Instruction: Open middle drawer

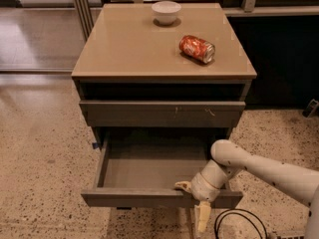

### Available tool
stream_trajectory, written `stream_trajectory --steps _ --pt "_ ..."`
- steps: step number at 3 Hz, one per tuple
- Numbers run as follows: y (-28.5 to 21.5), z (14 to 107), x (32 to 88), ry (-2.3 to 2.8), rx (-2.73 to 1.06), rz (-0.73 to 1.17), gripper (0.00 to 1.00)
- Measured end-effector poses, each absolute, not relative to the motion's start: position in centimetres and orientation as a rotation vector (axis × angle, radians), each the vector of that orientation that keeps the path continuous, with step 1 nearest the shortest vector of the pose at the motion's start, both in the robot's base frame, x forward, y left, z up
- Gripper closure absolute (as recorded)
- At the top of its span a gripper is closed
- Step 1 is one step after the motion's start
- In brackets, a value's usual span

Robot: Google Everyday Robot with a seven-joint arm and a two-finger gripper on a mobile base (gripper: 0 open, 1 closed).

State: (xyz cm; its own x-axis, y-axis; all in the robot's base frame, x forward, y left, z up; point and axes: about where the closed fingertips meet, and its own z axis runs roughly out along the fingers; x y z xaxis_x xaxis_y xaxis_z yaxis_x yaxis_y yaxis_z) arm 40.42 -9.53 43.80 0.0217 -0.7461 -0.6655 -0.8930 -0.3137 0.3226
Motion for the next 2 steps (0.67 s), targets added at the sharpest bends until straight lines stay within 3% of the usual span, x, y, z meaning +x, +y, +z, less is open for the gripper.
stream_trajectory --steps 1,2 --pt "-10.69 44.65 37.0 1.758 -2.086 1.194 0.0" --pt "-10.55 44.57 36.98 1.75 -2.093 1.197 0.0"
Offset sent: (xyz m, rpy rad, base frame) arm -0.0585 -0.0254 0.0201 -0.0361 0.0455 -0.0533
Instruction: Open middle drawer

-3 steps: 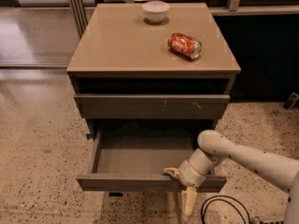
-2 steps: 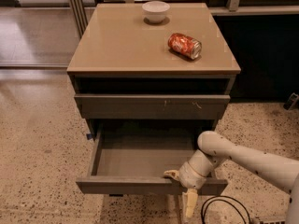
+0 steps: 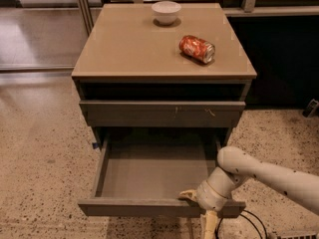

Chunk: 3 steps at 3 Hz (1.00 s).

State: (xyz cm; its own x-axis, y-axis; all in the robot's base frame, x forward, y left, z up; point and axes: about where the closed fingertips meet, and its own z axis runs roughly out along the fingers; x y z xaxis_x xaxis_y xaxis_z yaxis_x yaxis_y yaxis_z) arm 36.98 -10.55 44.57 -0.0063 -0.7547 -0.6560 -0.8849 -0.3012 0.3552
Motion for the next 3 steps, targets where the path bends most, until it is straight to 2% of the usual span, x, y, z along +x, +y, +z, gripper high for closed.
stream_trajectory --steps 1,2,3 --pt "-10.2 44.3 36.2 1.714 -2.12 1.225 0.0" --pt "-11.2 45.3 32.1 1.736 -2.103 1.23 0.0" --pt "-11.3 45.3 31.9 1.738 -2.102 1.232 0.0"
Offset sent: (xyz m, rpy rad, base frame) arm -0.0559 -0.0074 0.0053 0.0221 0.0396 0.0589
